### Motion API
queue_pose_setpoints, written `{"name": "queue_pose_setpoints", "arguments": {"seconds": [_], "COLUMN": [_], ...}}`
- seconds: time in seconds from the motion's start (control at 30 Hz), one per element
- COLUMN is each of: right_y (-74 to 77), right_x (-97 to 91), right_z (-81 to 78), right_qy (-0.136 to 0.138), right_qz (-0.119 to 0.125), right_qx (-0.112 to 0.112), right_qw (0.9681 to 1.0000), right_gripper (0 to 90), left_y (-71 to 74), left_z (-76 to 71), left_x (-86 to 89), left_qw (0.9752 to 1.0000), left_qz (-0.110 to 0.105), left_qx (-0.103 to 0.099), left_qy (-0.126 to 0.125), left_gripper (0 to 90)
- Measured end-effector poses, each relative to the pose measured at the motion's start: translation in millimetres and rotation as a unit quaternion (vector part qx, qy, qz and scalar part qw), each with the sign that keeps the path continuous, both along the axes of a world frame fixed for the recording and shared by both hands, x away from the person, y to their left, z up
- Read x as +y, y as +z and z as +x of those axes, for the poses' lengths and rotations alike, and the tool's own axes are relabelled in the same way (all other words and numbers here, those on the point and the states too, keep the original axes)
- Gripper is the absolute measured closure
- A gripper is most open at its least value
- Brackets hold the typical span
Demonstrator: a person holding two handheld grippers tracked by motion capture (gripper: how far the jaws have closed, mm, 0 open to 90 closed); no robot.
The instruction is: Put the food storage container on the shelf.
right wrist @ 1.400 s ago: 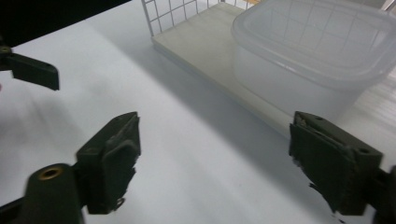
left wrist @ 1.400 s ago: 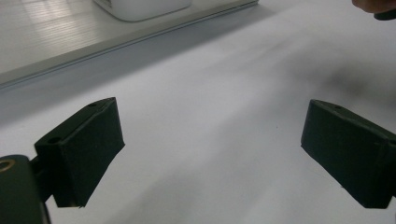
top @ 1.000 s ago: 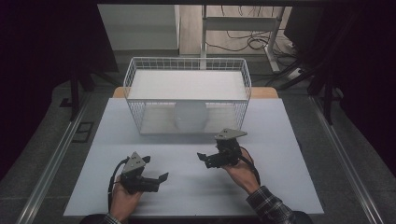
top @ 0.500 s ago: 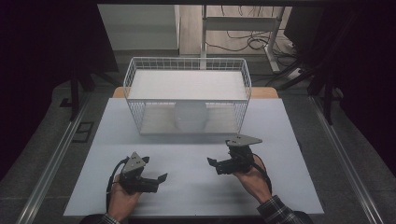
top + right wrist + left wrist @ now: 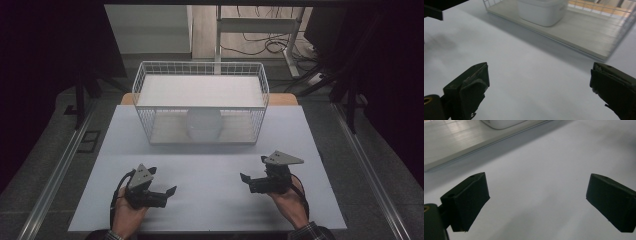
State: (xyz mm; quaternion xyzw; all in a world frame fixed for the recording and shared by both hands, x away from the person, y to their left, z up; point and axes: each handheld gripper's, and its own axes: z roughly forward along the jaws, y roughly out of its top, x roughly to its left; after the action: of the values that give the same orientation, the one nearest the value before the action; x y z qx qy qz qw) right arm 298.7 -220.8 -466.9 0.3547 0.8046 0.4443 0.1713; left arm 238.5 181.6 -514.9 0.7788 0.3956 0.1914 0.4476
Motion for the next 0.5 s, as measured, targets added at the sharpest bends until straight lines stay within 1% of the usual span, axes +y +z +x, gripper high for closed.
{"name": "queue_pose_setpoints", "arguments": {"seconds": [0.2,0.37,0.5], "right_y": [-3.5,-8.2,-15.4], "right_x": [-18.0,-30.3,-36.9], "right_z": [-10.3,-18.1,-23.1], "right_qy": [-0.023,-0.036,-0.047], "right_qz": [-0.005,-0.002,-0.011], "right_qx": [-0.005,-0.007,-0.004], "right_qw": [0.9997,0.9993,0.9988], "right_gripper": [1.8,1.2,0.6], "left_y": [0.1,-1.7,-4.5], "left_z": [-6.0,-11.6,-14.3], "left_x": [7.5,12.6,15.3], "left_qw": [0.9999,0.9998,0.9997], "left_qz": [0.003,0.003,0.008], "left_qx": [-0.001,0.0,0.005], "left_qy": [0.012,0.018,0.024], "left_gripper": [3.5,3.2,2.4]}}
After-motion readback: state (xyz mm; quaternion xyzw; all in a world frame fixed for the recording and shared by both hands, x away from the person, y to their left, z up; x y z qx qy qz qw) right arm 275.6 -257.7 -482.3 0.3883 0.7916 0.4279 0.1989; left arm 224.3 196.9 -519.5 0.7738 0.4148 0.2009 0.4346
